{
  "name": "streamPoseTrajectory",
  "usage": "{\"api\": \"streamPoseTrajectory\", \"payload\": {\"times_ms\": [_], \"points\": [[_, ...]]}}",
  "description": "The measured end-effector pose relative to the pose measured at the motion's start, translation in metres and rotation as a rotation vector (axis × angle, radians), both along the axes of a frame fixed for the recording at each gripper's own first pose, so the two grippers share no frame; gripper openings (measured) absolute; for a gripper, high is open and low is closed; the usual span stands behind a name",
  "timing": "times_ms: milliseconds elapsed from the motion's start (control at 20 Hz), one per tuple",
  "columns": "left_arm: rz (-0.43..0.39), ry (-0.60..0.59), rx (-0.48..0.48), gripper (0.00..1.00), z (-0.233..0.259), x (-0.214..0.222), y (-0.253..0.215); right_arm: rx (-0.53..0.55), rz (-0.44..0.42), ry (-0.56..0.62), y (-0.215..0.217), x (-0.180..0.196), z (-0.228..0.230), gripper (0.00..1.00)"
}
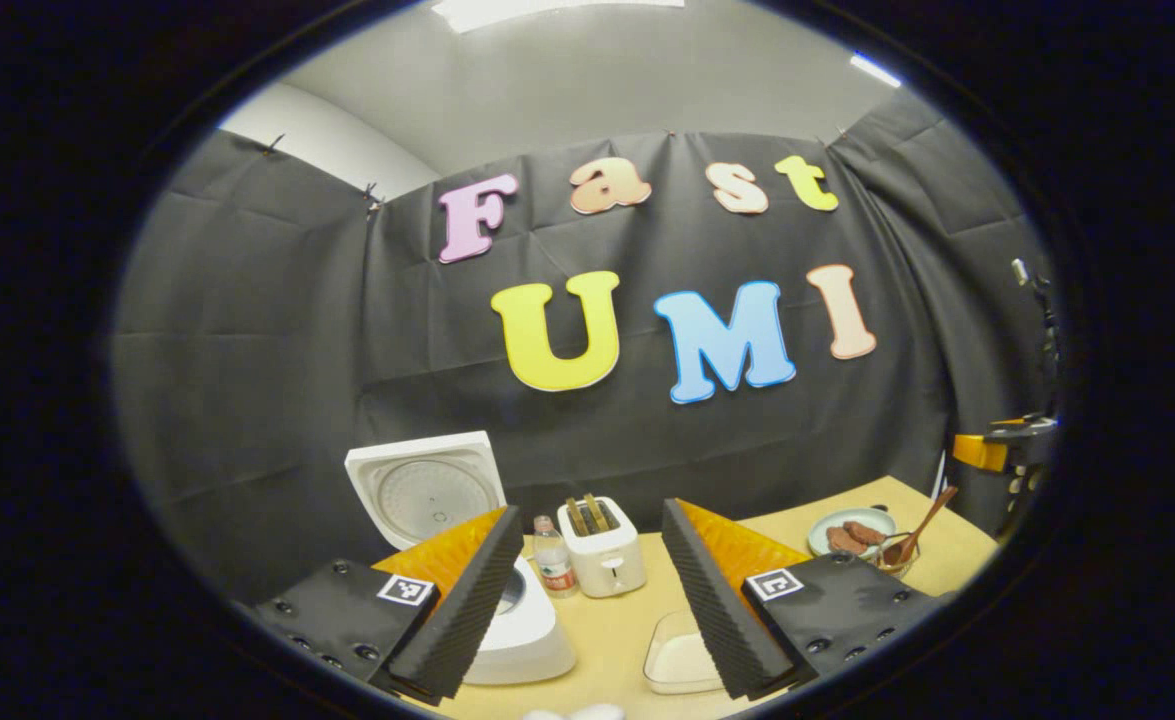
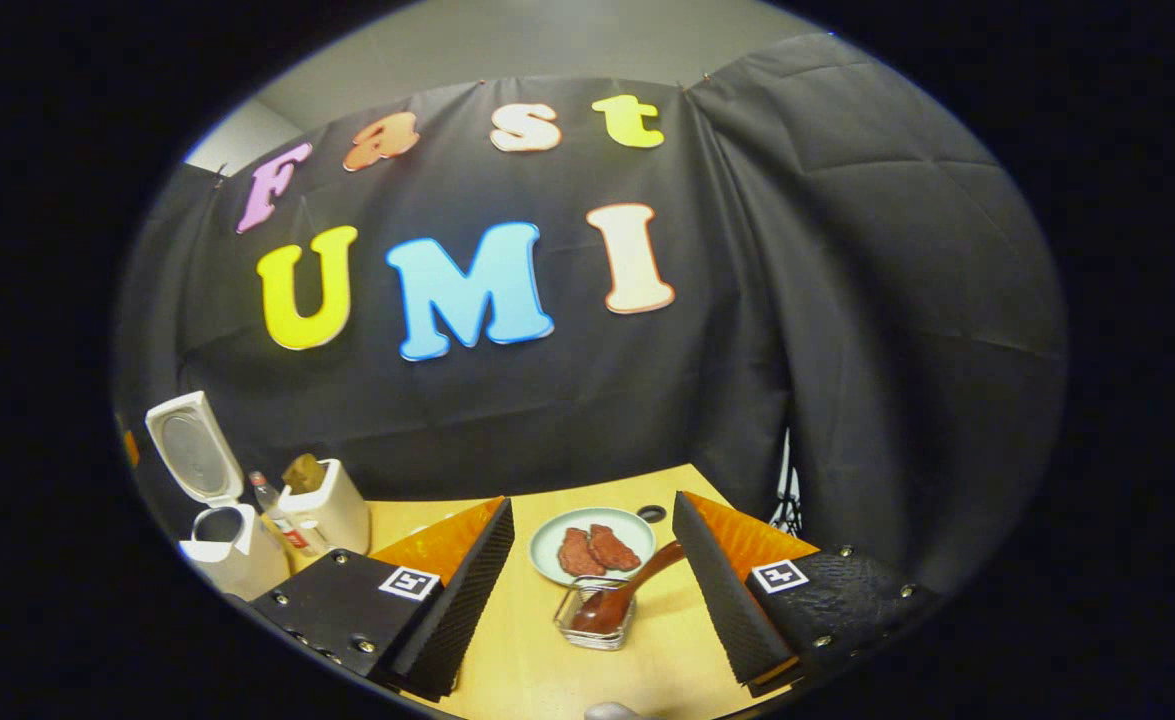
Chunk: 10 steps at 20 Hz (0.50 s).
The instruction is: Close the left gripper, press the button to open the rice cooker; take a wooden spoon from the chopstick holder with the right hand, scoop a spoonful of rice and pour it into the rice cooker, then put the wooden spoon back into the chopstick holder.
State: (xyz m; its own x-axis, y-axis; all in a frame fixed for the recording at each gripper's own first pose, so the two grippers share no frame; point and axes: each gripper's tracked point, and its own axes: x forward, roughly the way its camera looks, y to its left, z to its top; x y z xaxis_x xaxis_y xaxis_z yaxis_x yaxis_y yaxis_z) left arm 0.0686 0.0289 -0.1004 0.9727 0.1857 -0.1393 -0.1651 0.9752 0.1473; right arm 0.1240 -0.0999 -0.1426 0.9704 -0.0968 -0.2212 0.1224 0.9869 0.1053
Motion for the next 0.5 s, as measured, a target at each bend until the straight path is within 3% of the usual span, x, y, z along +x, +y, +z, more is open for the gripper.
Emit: {"api": "streamPoseTrajectory", "payload": {"times_ms": [200, 350, 500], "points": [[0.024, -0.052, 0.001, 0.96, 0.026, 0.015, 0.028, -0.062, 0.068, -0.037, 0.047, -0.031, 0.03, 0.98], [0.033, -0.073, -0.013, 0.99, 0.037, 0.019, 0.044, -0.09, 0.104, -0.061, 0.073, -0.043, 0.043, 0.97], [0.061, -0.094, 0.0, 0.99, 0.053, 0.03, 0.068, -0.066, 0.119, -0.06, 0.086, -0.047, 0.052, 0.97]]}}
